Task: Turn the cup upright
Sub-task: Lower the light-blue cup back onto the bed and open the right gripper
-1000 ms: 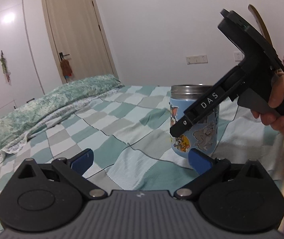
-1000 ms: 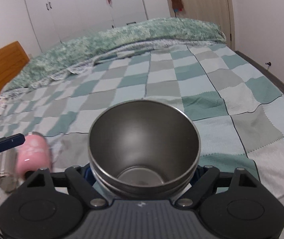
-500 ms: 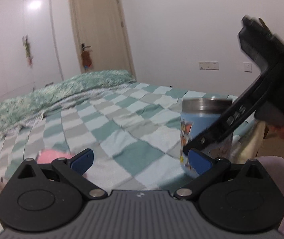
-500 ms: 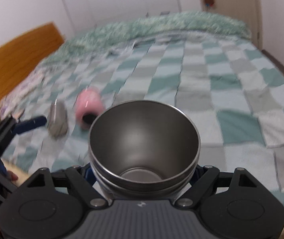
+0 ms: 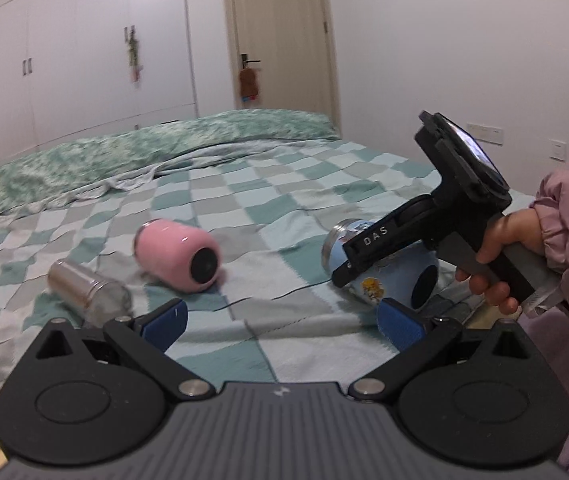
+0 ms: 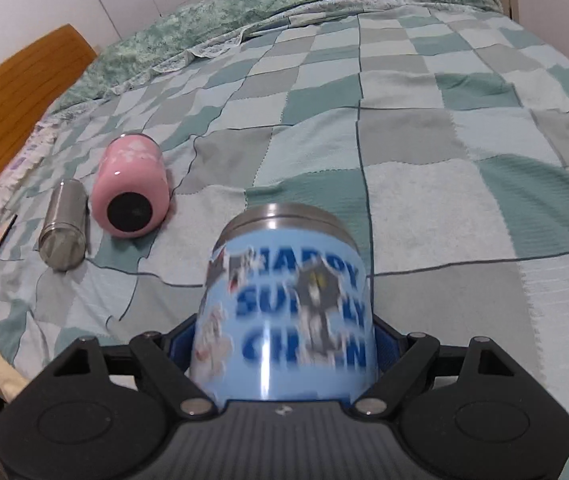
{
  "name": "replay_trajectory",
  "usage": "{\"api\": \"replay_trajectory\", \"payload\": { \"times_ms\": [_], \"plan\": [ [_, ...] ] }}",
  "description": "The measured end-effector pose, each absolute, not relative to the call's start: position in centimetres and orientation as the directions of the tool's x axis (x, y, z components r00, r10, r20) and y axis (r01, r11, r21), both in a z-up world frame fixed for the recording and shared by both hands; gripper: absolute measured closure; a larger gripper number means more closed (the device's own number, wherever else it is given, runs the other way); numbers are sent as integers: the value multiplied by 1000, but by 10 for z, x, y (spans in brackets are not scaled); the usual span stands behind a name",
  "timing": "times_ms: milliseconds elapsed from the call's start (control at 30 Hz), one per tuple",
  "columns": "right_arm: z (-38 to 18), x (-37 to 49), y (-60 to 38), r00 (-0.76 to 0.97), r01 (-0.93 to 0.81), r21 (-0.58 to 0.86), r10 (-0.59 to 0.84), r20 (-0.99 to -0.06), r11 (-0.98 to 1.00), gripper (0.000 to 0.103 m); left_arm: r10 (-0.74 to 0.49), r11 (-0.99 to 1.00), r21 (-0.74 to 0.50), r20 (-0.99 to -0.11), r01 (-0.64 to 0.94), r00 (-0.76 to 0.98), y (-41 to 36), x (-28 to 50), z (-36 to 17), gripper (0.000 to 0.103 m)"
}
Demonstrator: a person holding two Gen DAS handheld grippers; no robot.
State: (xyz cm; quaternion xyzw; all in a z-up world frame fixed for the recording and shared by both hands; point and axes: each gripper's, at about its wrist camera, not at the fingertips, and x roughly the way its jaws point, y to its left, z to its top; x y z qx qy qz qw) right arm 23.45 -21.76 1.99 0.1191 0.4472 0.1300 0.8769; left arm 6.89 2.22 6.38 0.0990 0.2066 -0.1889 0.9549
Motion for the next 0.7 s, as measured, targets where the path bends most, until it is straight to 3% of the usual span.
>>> {"api": "replay_trajectory", "payload": {
  "times_ms": [67, 167, 200, 533, 700],
  "plan": [
    [19, 233, -217, 576, -138, 317, 336, -745, 938, 18, -304, 914, 117, -437, 388, 846, 21, 67, 66, 0],
    [25, 220, -221, 606, -199, 321, 374, -703, 926, 1, -287, 920, 120, -443, 373, 849, 17, 65, 68, 0],
    [28, 216, -224, 619, -212, 320, 380, -687, 923, 0, -280, 923, 119, -445, 367, 850, 14, 65, 69, 0],
    [63, 150, -276, 813, -295, 234, 372, -448, 926, 0, -262, 944, 60, -458, 323, 850, -18, 64, 71, 0],
    [55, 136, -294, 850, -284, 169, 329, -411, 944, 0, -262, 946, 42, -479, 321, 838, -38, 67, 73, 0]
  ]
}}
